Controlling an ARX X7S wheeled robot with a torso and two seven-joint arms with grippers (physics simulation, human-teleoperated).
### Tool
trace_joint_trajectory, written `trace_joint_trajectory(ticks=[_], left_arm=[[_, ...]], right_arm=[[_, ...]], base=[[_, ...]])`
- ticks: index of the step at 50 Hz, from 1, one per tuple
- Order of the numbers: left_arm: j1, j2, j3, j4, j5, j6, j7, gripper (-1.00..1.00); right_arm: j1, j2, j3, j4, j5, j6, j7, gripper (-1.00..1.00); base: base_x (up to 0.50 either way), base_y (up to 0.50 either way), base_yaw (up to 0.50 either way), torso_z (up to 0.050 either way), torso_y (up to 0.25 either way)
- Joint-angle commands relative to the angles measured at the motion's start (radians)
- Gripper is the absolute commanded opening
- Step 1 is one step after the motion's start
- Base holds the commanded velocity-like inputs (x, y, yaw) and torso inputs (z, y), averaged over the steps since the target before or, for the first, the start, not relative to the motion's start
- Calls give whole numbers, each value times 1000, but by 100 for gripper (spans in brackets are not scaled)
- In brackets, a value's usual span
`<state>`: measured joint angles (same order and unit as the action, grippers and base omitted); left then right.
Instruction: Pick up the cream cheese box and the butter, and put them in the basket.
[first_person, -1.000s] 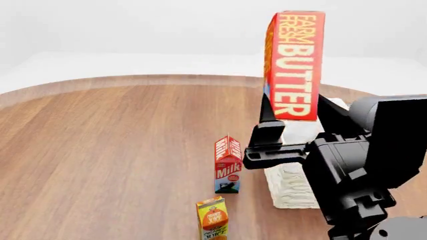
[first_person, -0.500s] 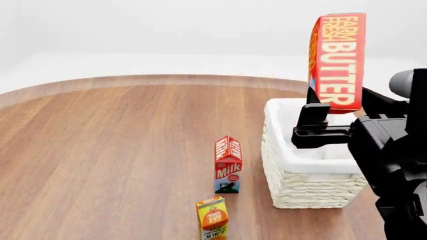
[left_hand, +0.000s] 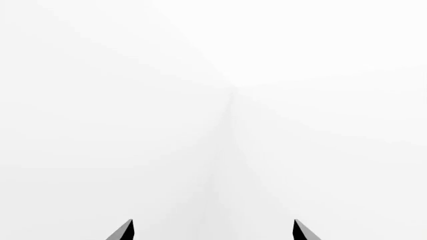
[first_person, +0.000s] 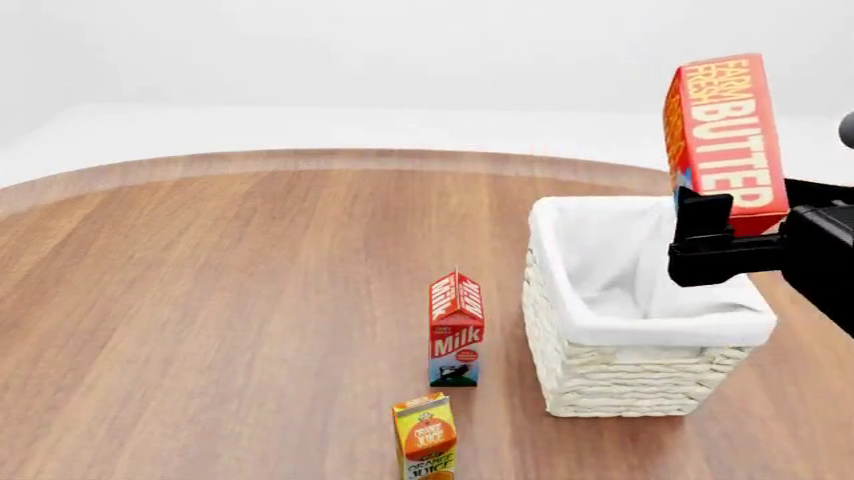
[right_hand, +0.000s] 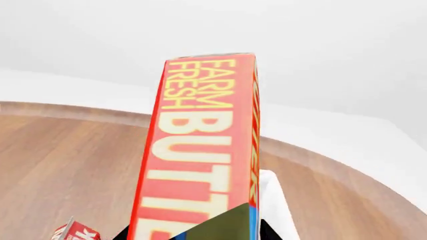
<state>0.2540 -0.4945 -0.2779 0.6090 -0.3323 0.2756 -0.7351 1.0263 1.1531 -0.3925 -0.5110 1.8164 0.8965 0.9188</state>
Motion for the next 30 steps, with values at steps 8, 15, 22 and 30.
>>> trace_joint_trajectory(ticks=[8, 15, 22, 30], left_arm=[[-4, 19, -17, 9, 12, -20, 25, 100], [-3, 20, -18, 6, 9, -18, 26, 100], [-5, 20, -13, 6, 12, -22, 26, 100], [-9, 20, -9, 2, 13, -24, 27, 100]], right_arm=[[159, -45, -15, 159, -94, 148, -154, -100], [180, -107, -35, 258, -138, 138, -200, -100], [212, -160, -75, 390, -248, 132, -306, -100], [218, -201, -101, 508, -305, 115, -348, -100]], base=[[0, 0, 0, 1, 1], [0, 0, 0, 0, 2], [0, 0, 0, 0, 1], [0, 0, 0, 1, 1]])
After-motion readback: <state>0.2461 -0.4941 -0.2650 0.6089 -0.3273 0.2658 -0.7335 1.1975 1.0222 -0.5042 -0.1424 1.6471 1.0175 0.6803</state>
